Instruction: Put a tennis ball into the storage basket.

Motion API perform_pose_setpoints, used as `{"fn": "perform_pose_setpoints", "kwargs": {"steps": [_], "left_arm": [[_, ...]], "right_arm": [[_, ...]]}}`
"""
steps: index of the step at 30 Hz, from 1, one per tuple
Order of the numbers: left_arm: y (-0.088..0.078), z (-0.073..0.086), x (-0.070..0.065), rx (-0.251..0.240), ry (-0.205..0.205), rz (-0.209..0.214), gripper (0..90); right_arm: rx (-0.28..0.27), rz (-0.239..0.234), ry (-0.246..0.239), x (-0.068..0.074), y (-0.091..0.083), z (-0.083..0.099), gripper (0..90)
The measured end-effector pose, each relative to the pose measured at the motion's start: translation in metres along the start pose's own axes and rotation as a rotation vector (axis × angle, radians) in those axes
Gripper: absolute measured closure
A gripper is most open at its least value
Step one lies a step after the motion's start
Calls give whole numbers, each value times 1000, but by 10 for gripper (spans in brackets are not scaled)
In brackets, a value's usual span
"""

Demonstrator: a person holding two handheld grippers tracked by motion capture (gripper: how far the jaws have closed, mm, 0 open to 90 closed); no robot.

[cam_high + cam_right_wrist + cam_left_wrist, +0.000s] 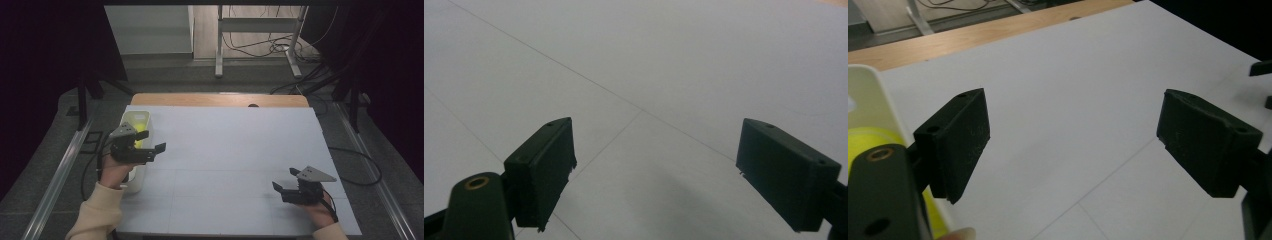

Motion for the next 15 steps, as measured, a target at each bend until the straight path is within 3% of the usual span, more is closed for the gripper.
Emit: {"fn": "perform_pose_setpoints", "kwargs": {"steps": [9, 15], "left_arm": [[12, 7, -25, 2, 46, 46, 144], [16, 14, -38, -5, 51, 70, 144]], "right_arm": [[4, -11, -7, 1, 0, 0, 163], [1, -27, -10, 3, 0, 0, 162]]}}
Point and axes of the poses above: each handheld gripper's, and its own axes: y roughly forward along the jaws, z roughly out of its underside, x roughly to its left, the point moved 2 cm from there along y, roughly forward along the jaws, and after that the axes turned 3 degrees about z, right-handed, at the moved point
